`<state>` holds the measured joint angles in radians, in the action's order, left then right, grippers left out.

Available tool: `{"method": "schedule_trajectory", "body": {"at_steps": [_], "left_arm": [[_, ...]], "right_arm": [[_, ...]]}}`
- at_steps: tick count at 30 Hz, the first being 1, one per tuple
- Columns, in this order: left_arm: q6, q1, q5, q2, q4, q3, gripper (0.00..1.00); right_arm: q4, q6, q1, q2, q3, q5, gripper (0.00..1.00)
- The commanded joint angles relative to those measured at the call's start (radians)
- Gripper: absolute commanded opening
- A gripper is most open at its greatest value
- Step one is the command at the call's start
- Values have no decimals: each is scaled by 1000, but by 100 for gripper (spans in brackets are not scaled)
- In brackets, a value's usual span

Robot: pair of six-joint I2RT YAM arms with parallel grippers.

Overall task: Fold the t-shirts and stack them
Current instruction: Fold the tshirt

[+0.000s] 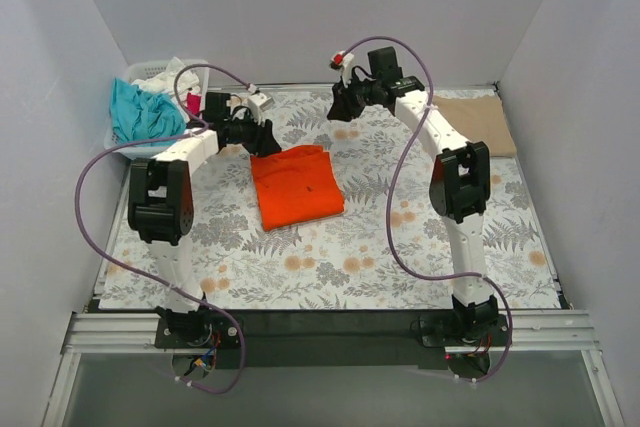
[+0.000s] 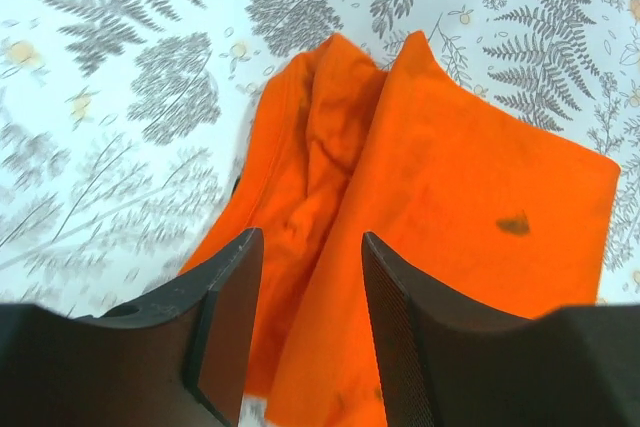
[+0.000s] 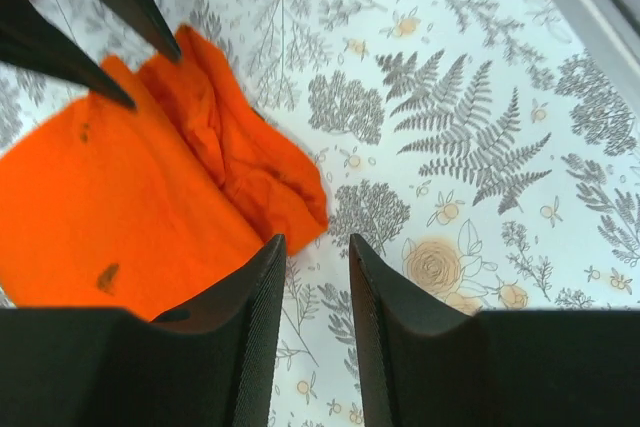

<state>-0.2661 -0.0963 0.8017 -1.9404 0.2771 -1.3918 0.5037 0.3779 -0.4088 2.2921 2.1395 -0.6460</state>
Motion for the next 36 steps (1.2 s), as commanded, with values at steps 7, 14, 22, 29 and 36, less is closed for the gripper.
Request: {"method": "schedule_trajectory", "body": {"at_steps": [7, 14, 22, 29, 36], "left_arm": [[36, -132, -7, -193, 69, -90, 41], [131, -253, 76, -86, 148, 83, 38], [-42, -295, 61, 179, 21, 296, 40], [65, -293, 33, 285, 106, 281, 41], [143, -295, 30, 233, 132, 274, 41]], "right_arm": [[-93, -154, 31, 0, -59, -112, 31], [-90, -119, 88, -147, -237, -144, 31], [-82, -157, 79, -237, -414, -254, 29], [-112, -263, 18, -200, -463, -368, 22], [-177, -321, -60, -128, -483, -376, 20]]}}
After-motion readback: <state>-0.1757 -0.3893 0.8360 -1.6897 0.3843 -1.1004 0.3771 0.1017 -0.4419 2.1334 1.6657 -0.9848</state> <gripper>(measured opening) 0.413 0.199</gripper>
